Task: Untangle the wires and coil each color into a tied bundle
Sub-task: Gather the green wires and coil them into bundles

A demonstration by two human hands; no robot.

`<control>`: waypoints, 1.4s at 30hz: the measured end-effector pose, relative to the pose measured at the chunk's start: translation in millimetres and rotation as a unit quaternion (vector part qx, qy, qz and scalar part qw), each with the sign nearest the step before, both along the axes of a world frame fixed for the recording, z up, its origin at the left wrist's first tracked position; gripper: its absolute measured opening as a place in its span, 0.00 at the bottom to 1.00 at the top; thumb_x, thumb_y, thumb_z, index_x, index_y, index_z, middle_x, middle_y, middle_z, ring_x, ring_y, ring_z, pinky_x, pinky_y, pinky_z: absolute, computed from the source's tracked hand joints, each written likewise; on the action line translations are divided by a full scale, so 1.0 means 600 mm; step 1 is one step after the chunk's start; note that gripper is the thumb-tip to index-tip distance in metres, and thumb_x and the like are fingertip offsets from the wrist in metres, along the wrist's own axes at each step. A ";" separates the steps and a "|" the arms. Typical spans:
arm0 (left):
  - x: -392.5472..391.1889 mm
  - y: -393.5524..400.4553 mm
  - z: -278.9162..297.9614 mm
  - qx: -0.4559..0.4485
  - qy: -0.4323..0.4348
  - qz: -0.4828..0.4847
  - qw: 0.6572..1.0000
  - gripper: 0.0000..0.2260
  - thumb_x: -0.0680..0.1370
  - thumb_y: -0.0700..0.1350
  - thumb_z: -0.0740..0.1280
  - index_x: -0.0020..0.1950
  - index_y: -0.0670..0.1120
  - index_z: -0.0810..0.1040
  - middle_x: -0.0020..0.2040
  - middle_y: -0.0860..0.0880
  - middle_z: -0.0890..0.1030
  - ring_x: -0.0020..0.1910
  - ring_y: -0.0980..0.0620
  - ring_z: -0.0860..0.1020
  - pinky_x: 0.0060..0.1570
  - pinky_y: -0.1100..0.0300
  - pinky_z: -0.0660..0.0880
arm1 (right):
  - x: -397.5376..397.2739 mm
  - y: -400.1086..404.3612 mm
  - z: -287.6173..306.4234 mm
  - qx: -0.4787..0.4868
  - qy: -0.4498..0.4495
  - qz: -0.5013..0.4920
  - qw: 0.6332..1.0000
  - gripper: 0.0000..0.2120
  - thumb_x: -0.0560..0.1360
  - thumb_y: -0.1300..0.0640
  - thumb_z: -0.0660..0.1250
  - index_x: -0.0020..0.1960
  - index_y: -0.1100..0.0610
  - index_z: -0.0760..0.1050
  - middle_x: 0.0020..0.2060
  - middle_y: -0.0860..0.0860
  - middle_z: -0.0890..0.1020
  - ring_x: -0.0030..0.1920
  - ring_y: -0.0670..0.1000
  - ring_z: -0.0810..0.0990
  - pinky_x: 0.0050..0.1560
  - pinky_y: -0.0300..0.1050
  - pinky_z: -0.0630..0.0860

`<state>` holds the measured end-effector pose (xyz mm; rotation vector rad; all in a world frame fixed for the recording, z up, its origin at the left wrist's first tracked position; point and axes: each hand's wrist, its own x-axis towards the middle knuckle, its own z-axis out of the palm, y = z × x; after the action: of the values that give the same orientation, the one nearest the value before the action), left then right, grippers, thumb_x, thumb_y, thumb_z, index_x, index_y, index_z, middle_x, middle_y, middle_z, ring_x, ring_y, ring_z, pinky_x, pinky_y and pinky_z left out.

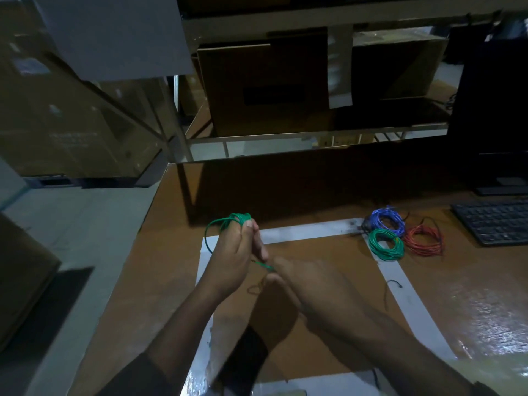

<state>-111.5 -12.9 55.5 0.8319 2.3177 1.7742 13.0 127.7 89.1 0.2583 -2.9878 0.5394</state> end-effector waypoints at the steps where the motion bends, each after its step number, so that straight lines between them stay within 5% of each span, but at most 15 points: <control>1: 0.001 -0.003 0.000 -0.017 -0.017 -0.012 1.000 0.14 0.89 0.47 0.52 0.48 0.48 0.73 0.33 0.51 0.79 0.34 0.50 0.79 0.40 0.54 0.77 | -0.001 0.005 0.011 0.029 0.039 0.002 0.999 0.13 0.83 0.45 0.56 0.58 0.50 0.74 0.45 0.47 0.82 0.41 0.49 0.80 0.40 0.46 0.78; 4: 0.009 -0.010 0.012 -0.028 -0.125 -0.063 0.990 0.14 0.88 0.48 0.53 0.49 0.47 0.74 0.30 0.55 0.70 0.28 0.56 0.68 0.30 0.61 0.68 | -0.015 0.041 0.012 0.101 0.167 -0.028 0.980 0.14 0.80 0.43 0.60 0.45 0.50 0.78 0.31 0.46 0.80 0.28 0.46 0.76 0.25 0.41 0.70; 9: 0.018 -0.012 0.028 0.023 -0.236 -0.173 0.956 0.17 0.88 0.48 0.53 0.49 0.41 0.76 0.30 0.53 0.62 0.23 0.59 0.59 0.31 0.56 0.60 | -0.035 0.077 0.006 0.108 0.204 -0.054 0.971 0.15 0.83 0.44 0.56 0.46 0.49 0.77 0.36 0.46 0.80 0.35 0.50 0.80 0.29 0.44 0.69; 15: 0.012 -0.027 0.038 0.160 -0.352 -0.263 0.884 0.14 0.87 0.49 0.57 0.46 0.44 0.73 0.31 0.53 0.61 0.24 0.59 0.57 0.28 0.60 0.53 | -0.040 0.090 -0.015 -0.002 0.198 -0.115 0.973 0.07 0.82 0.57 0.62 0.58 0.52 0.77 0.46 0.49 0.82 0.44 0.51 0.80 0.39 0.47 0.76; 19: 0.021 -0.022 0.048 0.255 -0.438 -0.313 0.803 0.14 0.87 0.50 0.56 0.45 0.47 0.71 0.30 0.55 0.64 0.23 0.61 0.62 0.28 0.62 0.56 | -0.040 0.074 -0.026 -0.061 0.192 -0.153 0.968 0.07 0.83 0.58 0.63 0.59 0.52 0.78 0.35 0.41 0.73 0.33 0.43 0.72 0.30 0.37 0.62; 22: 0.030 -0.011 0.060 0.316 -0.451 -0.304 0.777 0.13 0.85 0.50 0.56 0.43 0.47 0.71 0.30 0.55 0.60 0.22 0.60 0.58 0.27 0.63 0.58 | -0.040 0.046 -0.041 -0.105 0.112 -0.146 0.977 0.09 0.85 0.57 0.59 0.56 0.47 0.76 0.32 0.42 0.71 0.32 0.44 0.73 0.29 0.47 0.71; 25: 0.035 -0.003 0.061 0.325 -0.428 -0.269 0.799 0.13 0.85 0.50 0.57 0.41 0.48 0.71 0.29 0.56 0.58 0.21 0.60 0.58 0.26 0.64 0.58 | -0.035 0.019 -0.050 -0.149 0.013 -0.143 0.978 0.16 0.81 0.62 0.60 0.42 0.42 0.67 0.34 0.47 0.77 0.37 0.53 0.77 0.40 0.58 0.78; 31: 0.036 0.003 0.054 0.340 -0.367 -0.183 0.846 0.14 0.85 0.49 0.55 0.40 0.49 0.69 0.28 0.56 0.61 0.21 0.61 0.61 0.28 0.61 0.55 | -0.011 -0.013 -0.051 -0.287 -0.060 -0.079 0.953 0.09 0.84 0.54 0.59 0.50 0.49 0.77 0.39 0.49 0.83 0.41 0.45 0.82 0.46 0.49 0.78; 34: 0.033 0.004 0.059 0.360 -0.347 -0.150 0.853 0.14 0.85 0.48 0.54 0.40 0.49 0.68 0.27 0.55 0.60 0.21 0.60 0.60 0.28 0.61 0.57 | -0.009 -0.008 -0.053 -0.208 -0.085 -0.049 0.973 0.09 0.84 0.51 0.60 0.47 0.45 0.75 0.39 0.44 0.82 0.39 0.41 0.79 0.45 0.47 0.77; 42: 0.032 -0.007 0.052 0.238 -0.264 -0.133 0.925 0.15 0.85 0.49 0.55 0.39 0.48 0.68 0.30 0.52 0.58 0.24 0.56 0.57 0.27 0.62 0.61 | -0.005 0.029 -0.032 -0.258 0.170 -0.129 0.942 0.16 0.84 0.45 0.54 0.42 0.51 0.70 0.33 0.49 0.73 0.33 0.50 0.72 0.34 0.53 0.68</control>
<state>-92.1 -16.8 86.9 0.5763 1.3963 2.1282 9.9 145.3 69.8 -0.0772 -2.3899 1.0827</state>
